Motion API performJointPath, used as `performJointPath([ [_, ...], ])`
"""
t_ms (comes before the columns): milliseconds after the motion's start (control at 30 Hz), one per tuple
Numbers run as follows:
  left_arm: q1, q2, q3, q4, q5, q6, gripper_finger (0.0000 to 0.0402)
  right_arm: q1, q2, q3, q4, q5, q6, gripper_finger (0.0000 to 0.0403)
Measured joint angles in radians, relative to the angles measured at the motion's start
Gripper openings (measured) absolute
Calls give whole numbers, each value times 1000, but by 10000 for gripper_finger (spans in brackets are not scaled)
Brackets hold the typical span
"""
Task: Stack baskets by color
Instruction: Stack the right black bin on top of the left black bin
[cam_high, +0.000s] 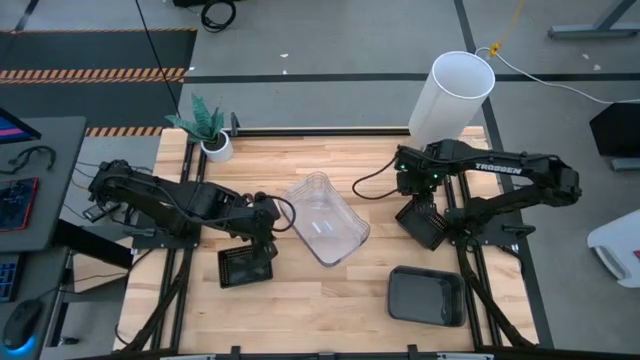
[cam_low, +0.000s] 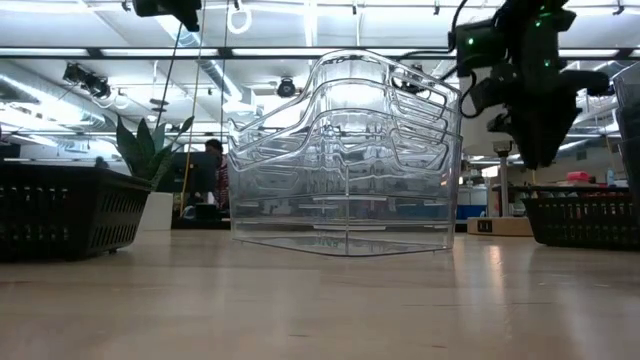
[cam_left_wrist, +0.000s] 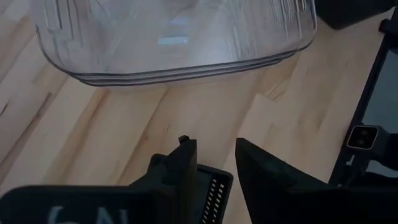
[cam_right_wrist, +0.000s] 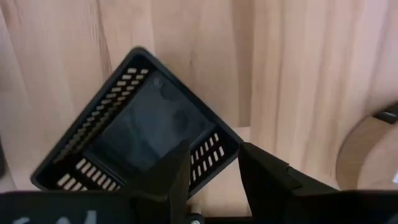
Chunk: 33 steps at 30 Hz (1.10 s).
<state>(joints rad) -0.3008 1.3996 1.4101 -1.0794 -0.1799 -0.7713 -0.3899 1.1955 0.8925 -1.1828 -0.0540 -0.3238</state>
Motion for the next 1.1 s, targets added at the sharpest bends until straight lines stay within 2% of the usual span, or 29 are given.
performJointPath([
  [467,-22,-54,-1,40,11,-83,117,1,215,-3,41,26,-214,161],
  [1100,-66,-96,-1,61,26,-158,117,23,312,-2,129,6,-384,160],
])
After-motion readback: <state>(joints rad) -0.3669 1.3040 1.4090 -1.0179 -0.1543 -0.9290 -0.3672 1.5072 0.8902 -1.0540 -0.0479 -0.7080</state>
